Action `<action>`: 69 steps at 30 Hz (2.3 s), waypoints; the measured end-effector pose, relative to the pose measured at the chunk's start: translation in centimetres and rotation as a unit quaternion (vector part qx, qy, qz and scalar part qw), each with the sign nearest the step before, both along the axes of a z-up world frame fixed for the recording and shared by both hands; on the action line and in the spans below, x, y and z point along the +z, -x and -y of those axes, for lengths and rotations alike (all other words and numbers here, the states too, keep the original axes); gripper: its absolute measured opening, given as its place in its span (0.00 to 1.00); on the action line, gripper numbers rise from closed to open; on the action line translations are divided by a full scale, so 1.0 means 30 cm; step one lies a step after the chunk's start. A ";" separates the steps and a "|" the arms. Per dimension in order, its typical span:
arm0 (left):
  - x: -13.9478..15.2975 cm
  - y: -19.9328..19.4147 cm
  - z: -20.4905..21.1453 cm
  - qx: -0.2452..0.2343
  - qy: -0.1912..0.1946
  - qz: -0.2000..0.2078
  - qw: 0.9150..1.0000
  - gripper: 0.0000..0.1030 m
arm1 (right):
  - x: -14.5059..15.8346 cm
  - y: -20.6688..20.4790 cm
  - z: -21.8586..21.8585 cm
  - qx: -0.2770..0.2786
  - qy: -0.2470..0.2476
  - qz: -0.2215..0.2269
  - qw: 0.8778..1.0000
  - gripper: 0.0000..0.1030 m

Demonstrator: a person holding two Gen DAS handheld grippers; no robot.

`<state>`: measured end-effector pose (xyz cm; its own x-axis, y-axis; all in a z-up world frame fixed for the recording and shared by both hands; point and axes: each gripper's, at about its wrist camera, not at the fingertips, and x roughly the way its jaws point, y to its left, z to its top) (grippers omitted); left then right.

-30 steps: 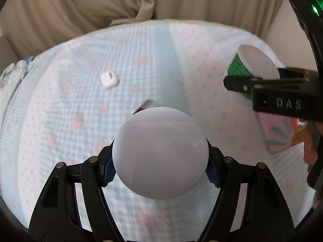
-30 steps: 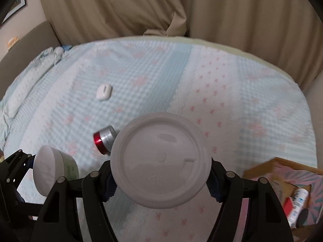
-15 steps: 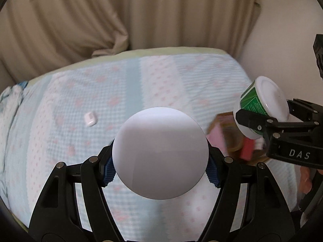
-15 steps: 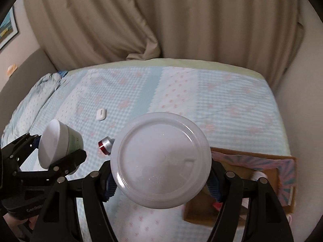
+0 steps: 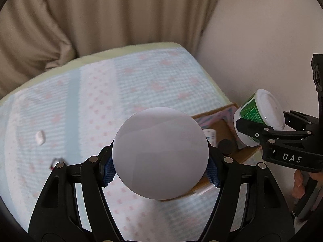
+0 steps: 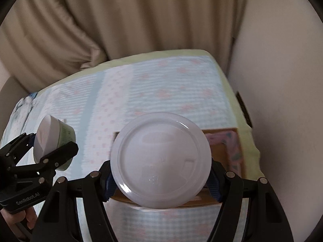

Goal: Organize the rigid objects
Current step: 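Carry the flat white jar with left tool while right tool carries the green-band jar to the box, then release the flat white jar into the box while right tool releases the green-band jar, then withdraw both open tools from the box back over the bed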

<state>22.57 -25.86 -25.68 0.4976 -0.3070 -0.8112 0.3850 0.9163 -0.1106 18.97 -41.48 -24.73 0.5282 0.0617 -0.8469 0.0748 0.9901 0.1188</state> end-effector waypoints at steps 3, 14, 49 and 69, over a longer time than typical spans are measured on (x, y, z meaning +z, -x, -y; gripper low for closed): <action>-0.053 -0.037 0.098 -0.022 -0.005 -0.014 1.000 0.66 | -0.045 -0.009 0.094 -0.024 -0.004 -0.013 1.000 0.66; -0.313 -0.164 0.350 -0.081 -0.040 -0.094 0.992 0.66 | -0.283 -0.054 0.283 -0.067 -0.029 -0.070 0.995 0.66; -0.398 -0.076 0.326 -0.123 -0.093 -0.129 0.980 1.00 | -0.323 -0.067 0.388 -0.146 -0.095 -0.079 0.982 1.00; 0.034 0.129 -0.037 -0.038 -0.056 -0.048 0.997 1.00 | 0.018 0.152 0.121 -0.100 -0.036 -0.055 0.993 1.00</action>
